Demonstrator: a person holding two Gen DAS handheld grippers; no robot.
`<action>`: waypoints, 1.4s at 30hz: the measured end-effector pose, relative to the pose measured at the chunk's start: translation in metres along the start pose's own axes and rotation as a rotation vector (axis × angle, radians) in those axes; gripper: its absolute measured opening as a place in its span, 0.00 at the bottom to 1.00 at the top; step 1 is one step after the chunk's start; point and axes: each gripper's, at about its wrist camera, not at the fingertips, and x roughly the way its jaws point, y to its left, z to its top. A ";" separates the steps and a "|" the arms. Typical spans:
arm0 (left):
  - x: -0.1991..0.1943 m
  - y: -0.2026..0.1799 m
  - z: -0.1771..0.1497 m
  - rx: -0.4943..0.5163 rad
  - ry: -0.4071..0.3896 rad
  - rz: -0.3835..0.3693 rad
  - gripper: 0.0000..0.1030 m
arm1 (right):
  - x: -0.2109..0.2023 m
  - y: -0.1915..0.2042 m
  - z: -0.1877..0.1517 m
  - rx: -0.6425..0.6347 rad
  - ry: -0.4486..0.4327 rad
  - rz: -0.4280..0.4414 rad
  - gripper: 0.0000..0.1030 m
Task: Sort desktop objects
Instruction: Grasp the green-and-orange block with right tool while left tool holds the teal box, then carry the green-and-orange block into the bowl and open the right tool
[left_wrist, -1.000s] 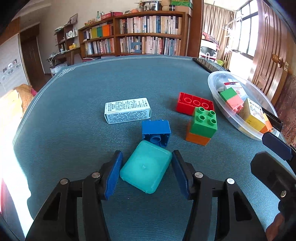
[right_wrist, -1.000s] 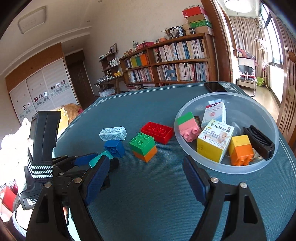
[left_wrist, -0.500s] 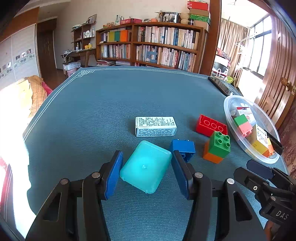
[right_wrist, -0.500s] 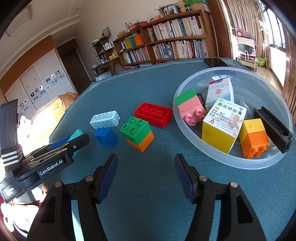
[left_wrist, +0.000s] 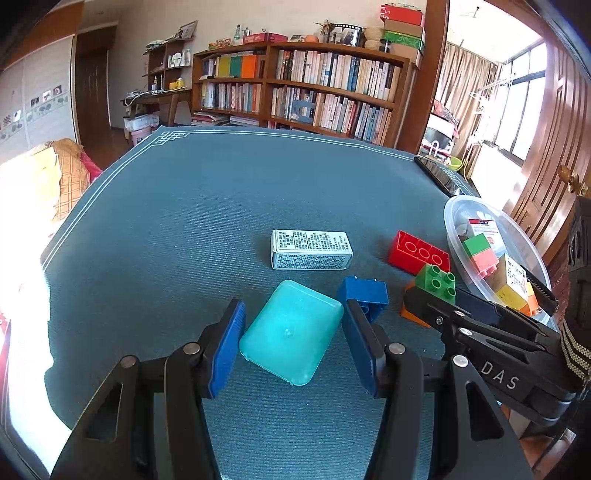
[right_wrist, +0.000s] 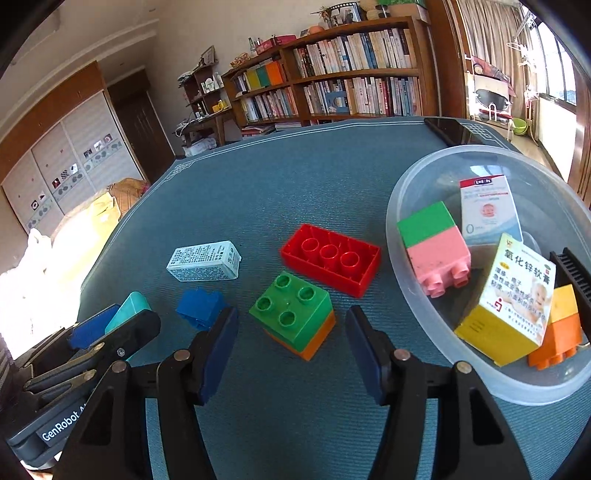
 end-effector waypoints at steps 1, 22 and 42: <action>0.000 0.000 0.000 -0.002 0.001 0.000 0.56 | 0.002 0.001 0.000 -0.003 -0.002 -0.006 0.63; 0.002 -0.004 -0.002 -0.008 0.008 -0.004 0.56 | -0.013 0.012 -0.011 -0.021 -0.031 0.017 0.40; -0.005 -0.014 -0.004 0.028 -0.010 -0.024 0.56 | -0.076 -0.017 -0.013 0.068 -0.170 -0.041 0.39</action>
